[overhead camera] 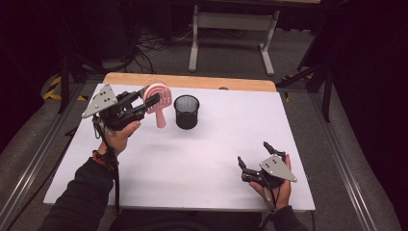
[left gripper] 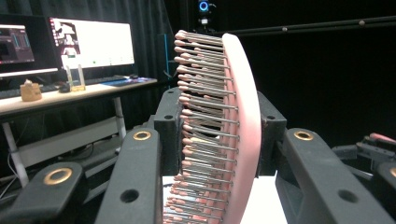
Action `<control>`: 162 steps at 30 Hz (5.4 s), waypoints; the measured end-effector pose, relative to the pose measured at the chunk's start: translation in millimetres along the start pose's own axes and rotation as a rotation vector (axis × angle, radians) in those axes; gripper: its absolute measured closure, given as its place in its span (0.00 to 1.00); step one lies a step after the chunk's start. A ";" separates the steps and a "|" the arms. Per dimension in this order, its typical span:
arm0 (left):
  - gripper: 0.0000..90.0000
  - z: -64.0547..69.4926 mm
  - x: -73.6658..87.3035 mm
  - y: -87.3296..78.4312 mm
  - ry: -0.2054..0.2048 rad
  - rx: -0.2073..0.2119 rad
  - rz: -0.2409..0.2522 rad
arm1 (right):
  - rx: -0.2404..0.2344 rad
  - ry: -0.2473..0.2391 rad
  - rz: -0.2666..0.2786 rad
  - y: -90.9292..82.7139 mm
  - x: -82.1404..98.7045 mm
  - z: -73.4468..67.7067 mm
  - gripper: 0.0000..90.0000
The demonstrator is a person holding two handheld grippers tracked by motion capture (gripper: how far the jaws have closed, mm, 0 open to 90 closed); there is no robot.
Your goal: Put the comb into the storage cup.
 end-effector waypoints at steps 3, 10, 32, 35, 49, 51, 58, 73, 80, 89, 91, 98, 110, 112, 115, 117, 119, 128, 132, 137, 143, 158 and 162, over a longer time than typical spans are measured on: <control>0.70 -2.0 -4.4 4.6 -0.003 -0.001 0.009 | -0.009 0.001 -0.002 0.7 0.8 -0.7 0.03; 0.70 -9.4 -11.1 14.7 -0.005 -0.005 0.007 | -0.022 -0.006 -0.001 0.8 1.3 -3.1 0.02; 0.70 -28.2 -20.3 58.1 0.006 -0.012 -0.013 | 0.010 -0.021 0.009 -0.6 0.2 1.6 0.02; 0.70 -28.7 -19.3 63.8 0.013 -0.017 -0.018 | 0.007 -0.033 0.009 -0.3 0.4 0.3 0.03; 0.70 -31.7 -23.5 80.4 0.014 -0.008 -0.012 | -0.004 -0.048 0.009 0.7 1.5 -1.8 0.03; 0.70 -32.0 -24.9 82.3 0.016 -0.008 -0.004 | -0.005 -0.048 0.009 0.8 1.6 -2.1 0.03; 0.70 -34.2 -21.7 91.8 0.008 -0.008 -0.008 | 0.002 -0.057 0.011 0.3 1.2 -1.5 0.03; 0.70 -38.4 -0.9 116.7 -0.027 0.000 -0.018 | 0.013 -0.057 0.021 -0.8 0.9 -0.4 0.04; 0.70 -39.6 13.1 120.3 -0.061 0.008 -0.013 | 0.024 -0.060 0.018 -0.6 1.6 1.5 0.05; 0.70 -40.2 25.9 120.7 -0.086 0.005 -0.021 | 0.022 -0.073 0.018 0.0 1.6 -0.6 0.05; 0.70 -39.8 29.7 119.8 -0.094 0.006 -0.024 | 0.021 -0.074 0.013 0.3 2.3 -0.6 0.05; 0.70 -41.0 39.3 117.1 -0.118 0.004 -0.026 | 0.025 -0.076 0.012 0.3 2.6 -0.5 0.06; 0.70 -41.4 52.2 111.8 -0.145 0.010 -0.035 | 0.021 -0.087 0.001 1.3 3.9 -2.3 0.06; 0.70 -41.1 54.1 110.8 -0.151 0.010 -0.034 | 0.020 -0.088 0.001 1.4 3.9 -2.8 0.06; 0.70 -40.5 57.4 108.8 -0.170 0.017 -0.027 | 0.019 -0.091 -0.003 1.7 4.1 -3.6 0.07; 0.70 -40.5 59.3 108.0 -0.174 0.014 -0.029 | 0.017 -0.096 -0.010 2.3 4.9 -4.2 0.07; 0.70 -40.5 60.4 107.6 -0.174 0.013 -0.032 | 0.018 -0.098 -0.010 2.3 5.0 -4.4 0.07; 0.70 -40.3 71.1 108.2 -0.196 0.005 -0.047 | 0.016 -0.122 -0.032 3.6 7.7 -6.4 0.08; 0.70 -41.3 74.9 107.8 -0.208 -0.001 -0.052 | 0.013 -0.142 -0.040 4.3 8.9 -8.7 0.08; 0.69 -38.8 74.7 109.5 -0.198 -0.001 -0.060 | 0.015 -0.154 -0.045 4.5 9.4 -9.6 0.08; 0.69 -40.9 75.8 109.8 -0.193 -0.013 -0.067 | 0.013 -0.163 -0.050 4.4 9.9 -10.4 0.08; 0.62 -71.1 71.7 105.0 -0.171 -0.110 -0.093 | 0.015 -0.243 -0.089 6.2 15.7 -15.6 0.09; 0.60 -79.8 75.8 105.3 -0.158 -0.150 -0.125 | 0.007 -0.251 -0.093 6.2 16.3 -16.6 0.11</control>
Point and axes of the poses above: each handheld gripper's, and its own axes: y roughly forward along the jaws, x roughly out of its underside, z roughly to its right, the point moved 9 cm from there along y, roughly forward along the jaws, and after that the axes turned 7 degrees about x, right-handed, at the moved point
